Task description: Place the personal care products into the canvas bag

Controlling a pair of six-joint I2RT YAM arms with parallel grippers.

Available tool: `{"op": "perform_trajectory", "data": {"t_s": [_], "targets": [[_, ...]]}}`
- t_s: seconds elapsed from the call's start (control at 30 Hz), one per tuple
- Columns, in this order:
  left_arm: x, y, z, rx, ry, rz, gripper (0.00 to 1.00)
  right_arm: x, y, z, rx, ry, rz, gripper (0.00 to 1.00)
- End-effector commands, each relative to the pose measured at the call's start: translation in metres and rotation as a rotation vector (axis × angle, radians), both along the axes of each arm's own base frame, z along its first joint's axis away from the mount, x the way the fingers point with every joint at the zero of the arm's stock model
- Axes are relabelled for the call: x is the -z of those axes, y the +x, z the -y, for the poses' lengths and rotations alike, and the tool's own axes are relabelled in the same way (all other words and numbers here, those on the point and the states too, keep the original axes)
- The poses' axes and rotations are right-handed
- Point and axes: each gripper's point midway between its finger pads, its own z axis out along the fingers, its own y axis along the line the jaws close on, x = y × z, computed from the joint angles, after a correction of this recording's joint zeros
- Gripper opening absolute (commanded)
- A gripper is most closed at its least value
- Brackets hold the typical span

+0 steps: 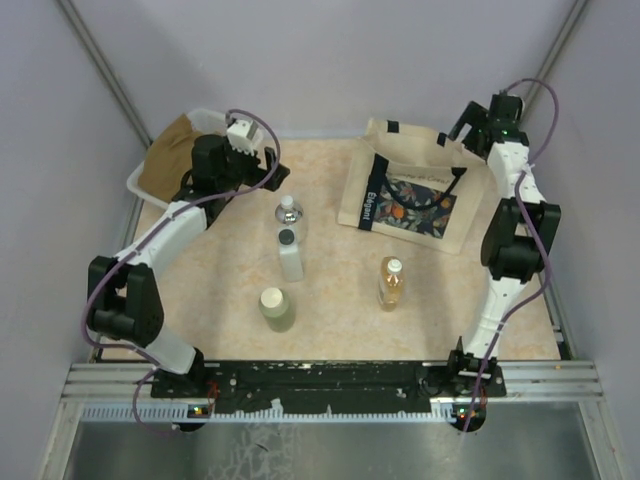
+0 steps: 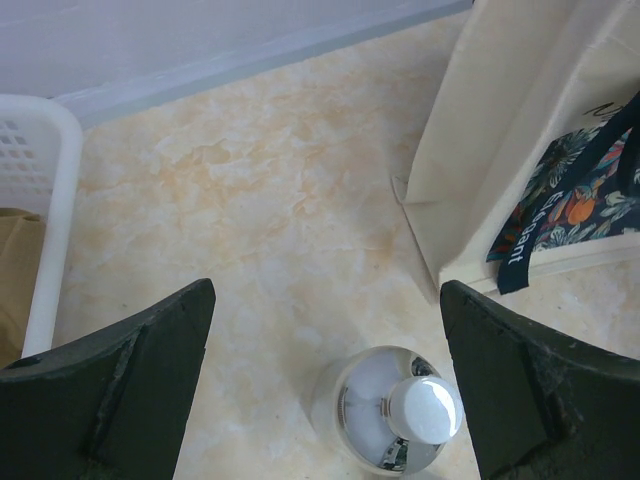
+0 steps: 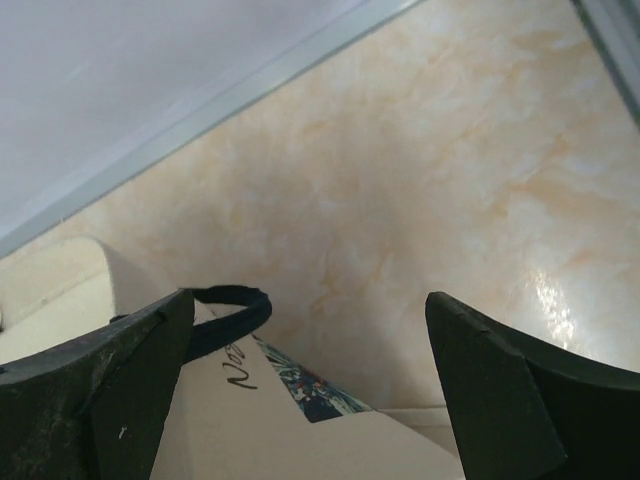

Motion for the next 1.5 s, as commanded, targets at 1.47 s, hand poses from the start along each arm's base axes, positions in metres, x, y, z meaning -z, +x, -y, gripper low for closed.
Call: {"op": "perform_trajectory", "data": {"t_s": [1.47], "targets": [[-0.074,-0.035,0.009,0.079,-0.110,0.134,1.00,-0.114,-0.063,-0.105,-0.026,-0.460,0.140,0.99]]}}
